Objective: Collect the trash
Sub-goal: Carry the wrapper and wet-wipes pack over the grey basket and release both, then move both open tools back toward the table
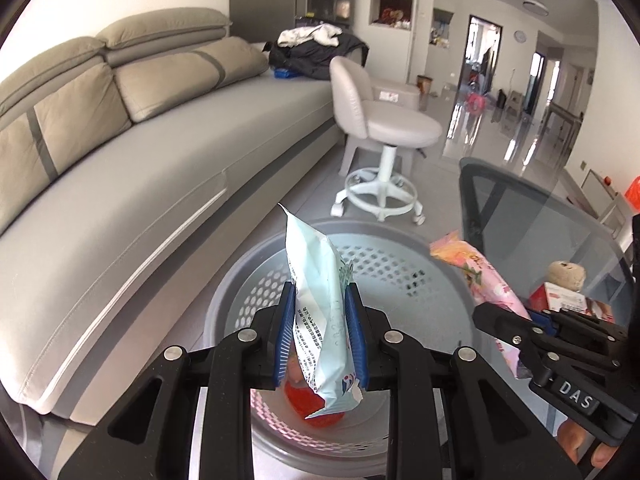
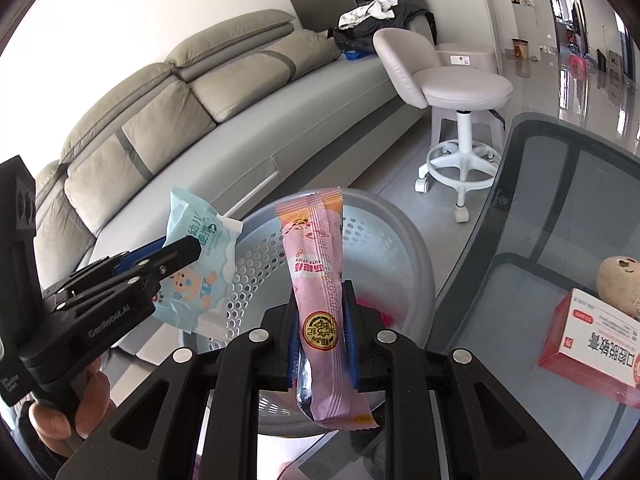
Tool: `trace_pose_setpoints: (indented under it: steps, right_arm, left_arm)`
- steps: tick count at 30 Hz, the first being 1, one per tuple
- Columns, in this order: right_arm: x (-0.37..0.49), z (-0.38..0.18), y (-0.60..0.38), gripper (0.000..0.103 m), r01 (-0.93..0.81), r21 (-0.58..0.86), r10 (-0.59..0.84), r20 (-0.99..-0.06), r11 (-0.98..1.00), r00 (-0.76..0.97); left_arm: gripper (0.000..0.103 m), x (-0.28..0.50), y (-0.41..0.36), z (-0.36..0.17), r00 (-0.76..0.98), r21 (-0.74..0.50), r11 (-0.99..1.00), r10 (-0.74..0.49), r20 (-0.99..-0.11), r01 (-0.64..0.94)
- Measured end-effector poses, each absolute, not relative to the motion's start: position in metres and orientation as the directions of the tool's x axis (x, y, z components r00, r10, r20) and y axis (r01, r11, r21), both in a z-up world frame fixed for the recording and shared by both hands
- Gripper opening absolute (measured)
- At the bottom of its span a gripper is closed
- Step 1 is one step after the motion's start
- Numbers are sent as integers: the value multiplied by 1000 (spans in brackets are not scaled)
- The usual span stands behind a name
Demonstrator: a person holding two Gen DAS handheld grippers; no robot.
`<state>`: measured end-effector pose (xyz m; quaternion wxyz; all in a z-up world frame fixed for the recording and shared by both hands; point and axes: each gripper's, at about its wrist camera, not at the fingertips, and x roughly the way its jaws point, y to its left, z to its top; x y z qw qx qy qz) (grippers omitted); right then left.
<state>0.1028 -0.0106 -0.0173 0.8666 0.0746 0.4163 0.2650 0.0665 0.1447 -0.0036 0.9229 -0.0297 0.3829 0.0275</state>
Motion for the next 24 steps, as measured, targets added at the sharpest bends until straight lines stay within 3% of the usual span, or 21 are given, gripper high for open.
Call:
trace_pose_setpoints:
  steps: [10,12,14,16,24]
  right_arm:
    - [103,-23,-5,19,-411,343,523,-691,845,499]
    - [103,-23,-6,24,-409,345,525,-686,844,504]
    - [103,-22,-9,43,-403,347,523,-683,847,511]
    - [102,-22,-11,50,-396,349,521,-676,849,521]
    - [101,-21,-13,49,-393,349,520,-672,851,528]
  left_arm:
    - [32,68,151,-7,695,-25,995,52,-717,-100]
    - [37,68,152,-7,695,-24,994,55,-717,-104]
    - [43,68,153,-7,694,-25,994,57,-717,-107]
    - [51,67,154,-6,698,-22,994,63,-713,-111]
    - [53,65,149,-4,710,12,994,83,-699,-105]
